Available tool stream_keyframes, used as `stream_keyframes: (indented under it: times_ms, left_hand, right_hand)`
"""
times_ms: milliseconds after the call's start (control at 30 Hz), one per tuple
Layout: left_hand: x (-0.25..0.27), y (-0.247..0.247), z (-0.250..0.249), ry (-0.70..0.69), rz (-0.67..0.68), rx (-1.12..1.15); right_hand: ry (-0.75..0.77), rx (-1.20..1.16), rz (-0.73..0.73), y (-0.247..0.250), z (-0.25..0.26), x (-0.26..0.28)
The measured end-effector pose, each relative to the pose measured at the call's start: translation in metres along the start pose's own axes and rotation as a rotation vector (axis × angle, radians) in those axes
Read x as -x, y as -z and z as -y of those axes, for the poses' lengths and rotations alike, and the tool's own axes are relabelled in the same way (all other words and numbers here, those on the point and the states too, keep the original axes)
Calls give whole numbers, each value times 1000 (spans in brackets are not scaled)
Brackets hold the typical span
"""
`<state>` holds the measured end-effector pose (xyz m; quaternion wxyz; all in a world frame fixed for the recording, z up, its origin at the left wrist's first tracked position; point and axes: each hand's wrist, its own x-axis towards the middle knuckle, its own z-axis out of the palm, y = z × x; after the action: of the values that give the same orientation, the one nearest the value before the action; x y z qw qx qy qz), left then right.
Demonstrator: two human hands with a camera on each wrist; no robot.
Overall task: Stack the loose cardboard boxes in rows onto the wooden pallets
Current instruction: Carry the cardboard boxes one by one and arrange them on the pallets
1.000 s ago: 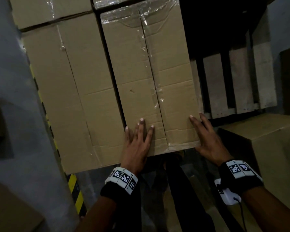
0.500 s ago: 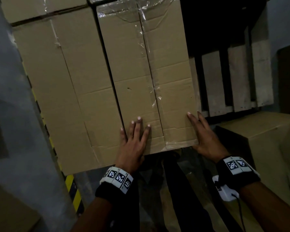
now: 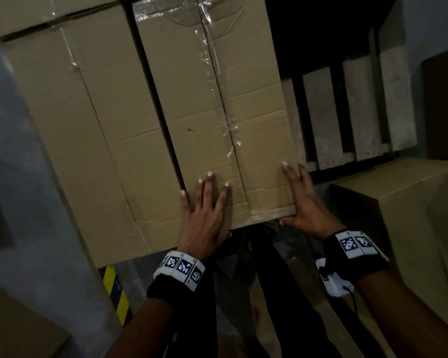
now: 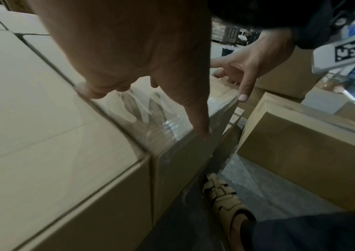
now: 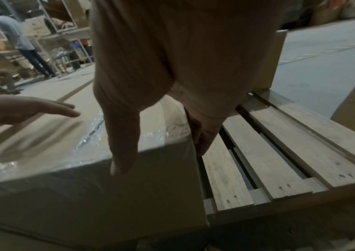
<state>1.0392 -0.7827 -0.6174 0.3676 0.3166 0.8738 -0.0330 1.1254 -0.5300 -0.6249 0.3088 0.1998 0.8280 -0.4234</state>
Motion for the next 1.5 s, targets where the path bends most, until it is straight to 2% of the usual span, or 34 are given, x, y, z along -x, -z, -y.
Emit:
stream_keyframes:
  times_ms: [200,367,467,667,833,933,1133,1267,1400,1500]
  left_hand:
    - [0,22,-26,-25,54,38]
    - [13,59,-54,-127,33,78]
    - [30,90,-68,-224,2,124]
    - [113,178,-92,-500,-82,190]
    - [207,236,-102,-762,-132,202]
    - [260,251,-110,-894,-99,243]
    - [321,226,-133,-1012,47,234]
    - [348,202,-158,-987,147,151]
    - [364,178,-191,-977,267,42]
    - [377,155,-223,-999,349,-28]
  right_hand:
    - [5,-20,-27,9,5,25]
    - [17,-155,-281,23,18,67]
    - [-46,-276,-454,27,35,108]
    - [-166,-583,-820,28,107,239]
    - [-180,-733,-1103,-3,175,344]
    - [-204,-786,-1260,-25,200,398]
    - [-365,-902,-1423,-88,197,492]
    - [-508,-1013,-1507,-142,176,535]
    - [-586,-1129,-1570,-190,158,571]
    - [-655,-1223,-1673,-222,140,595]
